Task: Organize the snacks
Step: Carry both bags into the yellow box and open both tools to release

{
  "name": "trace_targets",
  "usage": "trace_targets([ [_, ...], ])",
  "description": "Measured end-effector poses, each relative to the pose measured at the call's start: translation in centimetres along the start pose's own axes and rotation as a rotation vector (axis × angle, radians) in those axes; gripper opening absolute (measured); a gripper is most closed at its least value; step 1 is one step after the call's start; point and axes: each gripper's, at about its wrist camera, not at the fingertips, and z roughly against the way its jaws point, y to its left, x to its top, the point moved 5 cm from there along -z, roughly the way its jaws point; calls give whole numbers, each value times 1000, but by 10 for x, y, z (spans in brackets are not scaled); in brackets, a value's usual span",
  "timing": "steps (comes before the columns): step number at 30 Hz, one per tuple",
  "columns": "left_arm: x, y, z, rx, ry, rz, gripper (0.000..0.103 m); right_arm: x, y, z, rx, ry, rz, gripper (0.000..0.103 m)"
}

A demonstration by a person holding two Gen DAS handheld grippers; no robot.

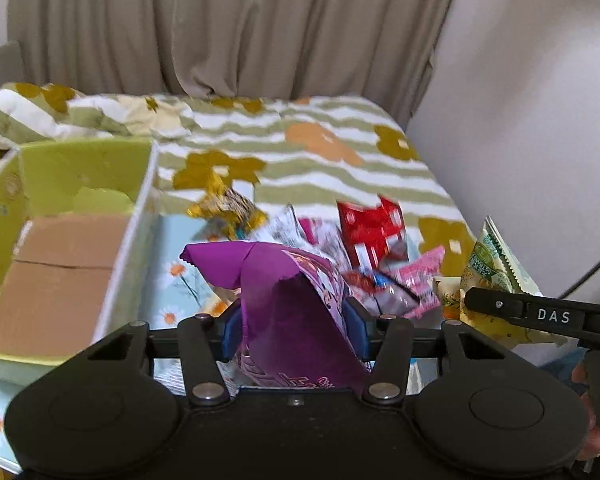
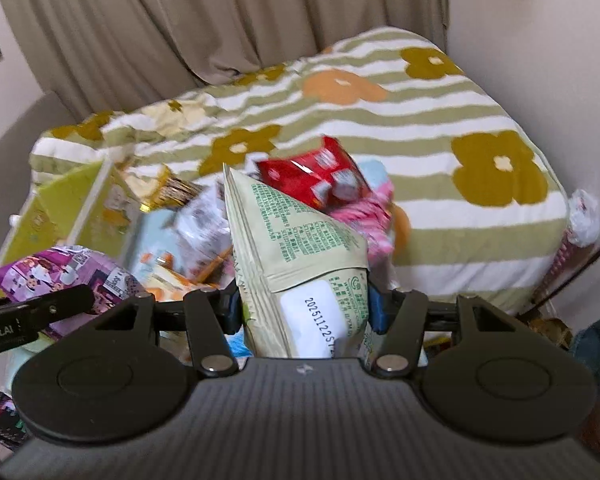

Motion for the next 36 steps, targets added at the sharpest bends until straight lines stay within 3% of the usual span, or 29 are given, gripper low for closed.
trace_targets([
  [11,36,60,82,155,-178,54,56,43,94,24,229,-60,103,71],
  [19,62,142,98,234,-210,73,56,59,184,11,318,-68,146,71],
  [29,100,236,53,198,-139,26,56,82,287,-48,281,-64,136,71],
  [36,114,275,-22,133,-40,-37,57,84,325,-109,194,-19,95,71],
])
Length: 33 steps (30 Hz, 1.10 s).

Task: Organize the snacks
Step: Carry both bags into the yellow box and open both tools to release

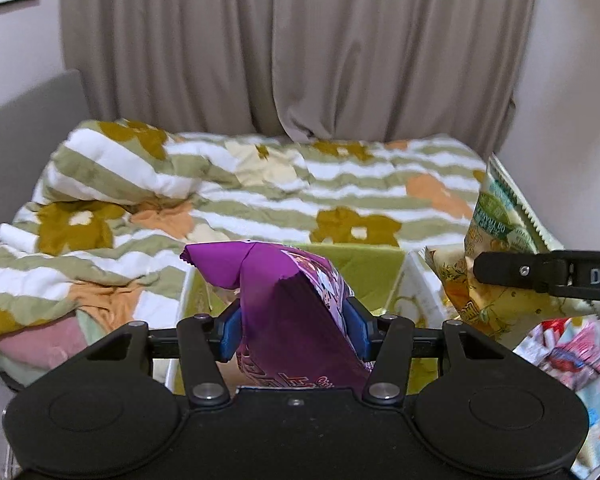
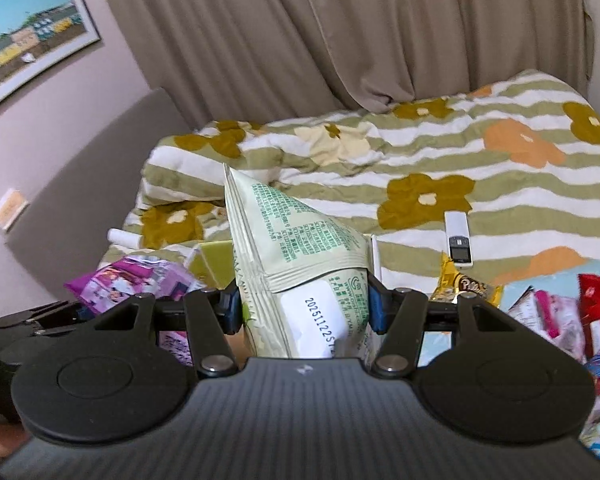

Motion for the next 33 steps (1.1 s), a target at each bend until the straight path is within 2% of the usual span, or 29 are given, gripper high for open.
trace_targets([
  [4,-1,8,-37,-26,42,-38,59,-3,5,-29,-51,30,-15,71],
  [5,-2,9,-44,-27,48,-45,67,-4,6,-33,-60,35,-18,71],
  [6,-2,11,-49,-24,61,-51,85,-4,7,-38,-68,39,-20,71],
  [8,-5,16,-52,-4,63,-51,95,-5,10,-44,-77,47,-20,71],
  [12,-6,26,-43,-3,50,-44,95,0,18,-54,-75,56,9,71],
  [18,-9,41,-22,37,47,12,95,5,31,-64,-16,67,35,71],
  [27,-9,53,-8,90,32,72,97,4,41,-103,25,148,66,71],
  [30,-13,57,-9,110,34,75,97,0,39,-120,0,177,65,74],
  [31,-15,58,-9,116,37,76,97,-1,37,-124,-22,179,66,78],
  [33,-18,59,-11,121,47,81,97,-4,35,-129,-36,175,68,99],
])
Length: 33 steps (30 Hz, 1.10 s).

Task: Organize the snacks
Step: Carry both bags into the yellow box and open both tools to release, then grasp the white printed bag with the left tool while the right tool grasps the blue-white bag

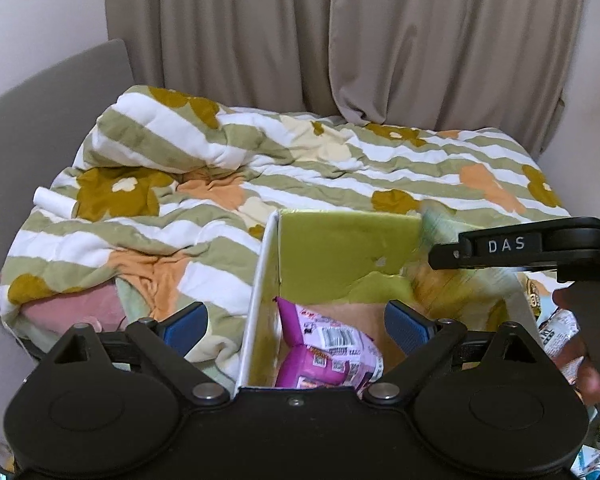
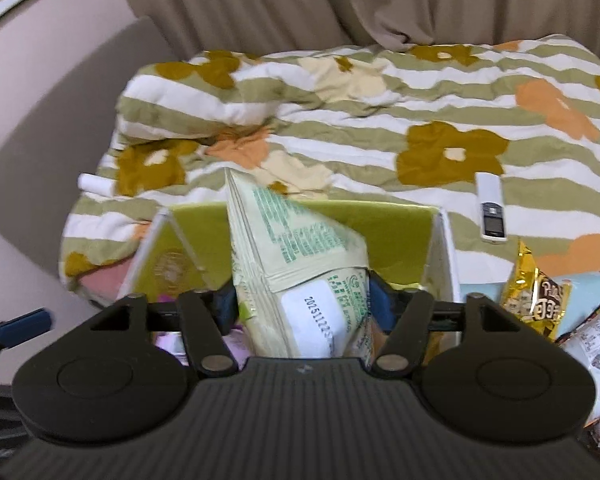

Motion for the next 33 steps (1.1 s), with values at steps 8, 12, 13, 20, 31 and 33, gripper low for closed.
trace_targets([
  [8,-7,5,4,4,5,27,97,-13,-6,10,8,-24,40,103],
  [12,-3,4,13,3,-11,30,97,-14,-6,26,3,-35,48,103],
  [13,-2,3,16,5,-16,29,97,-14,-7,31,4,-39,47,103],
  [20,6,-6,50,-5,-70,-6,97,-15,-7,80,6,-89,43,103],
  [31,3,-46,105,-115,-146,-107,97,-41,-28,187,-86,-218,15,103],
  [33,-1,-60,114,-142,-154,-119,97,-49,-38,205,-105,-235,6,103],
])
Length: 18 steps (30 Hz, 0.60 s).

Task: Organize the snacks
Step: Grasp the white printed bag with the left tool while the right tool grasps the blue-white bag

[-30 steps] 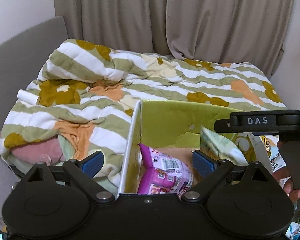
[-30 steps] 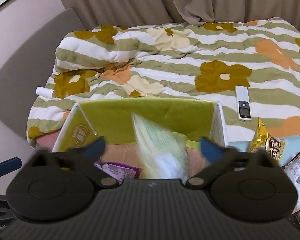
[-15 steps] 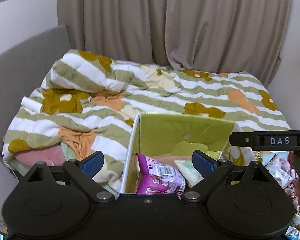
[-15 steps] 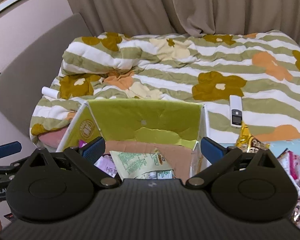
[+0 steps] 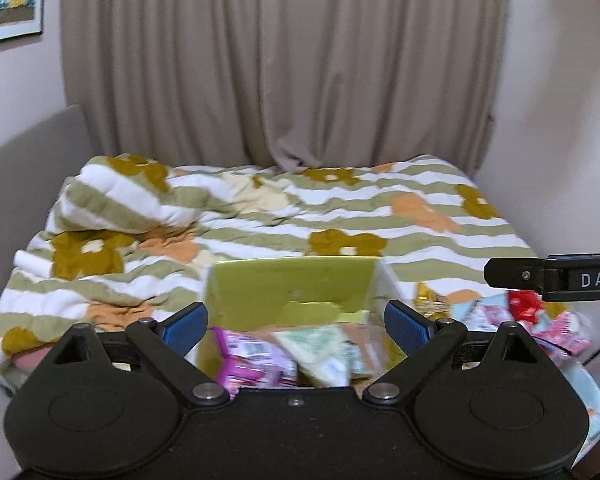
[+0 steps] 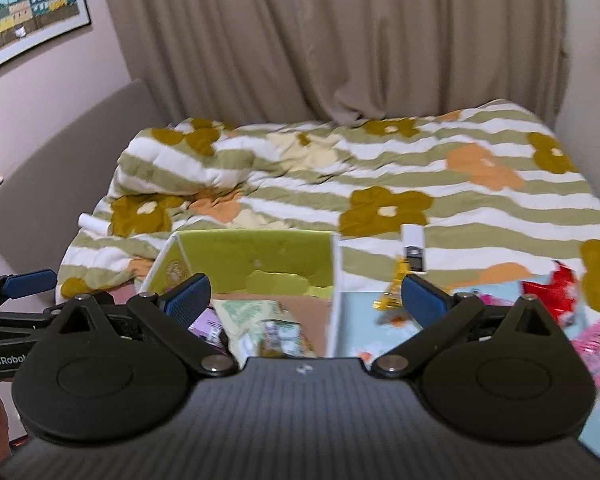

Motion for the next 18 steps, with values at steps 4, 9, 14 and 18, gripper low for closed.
trace_targets([
  [4,-4,-30,11,-34,-9,-21,97,-8,-29,32,-26,-26,-16,103],
  [9,-16,-71,19,-41,-10,-32,97,-22,-71,61,-30,-49,-30,103],
  [14,-37,-111,19,-21,21,-8,97,-45,-117,78,-54,-57,-28,103],
  [18,-59,-144,14,-2,54,5,97,-64,-147,77,-35,-18,-27,103],
])
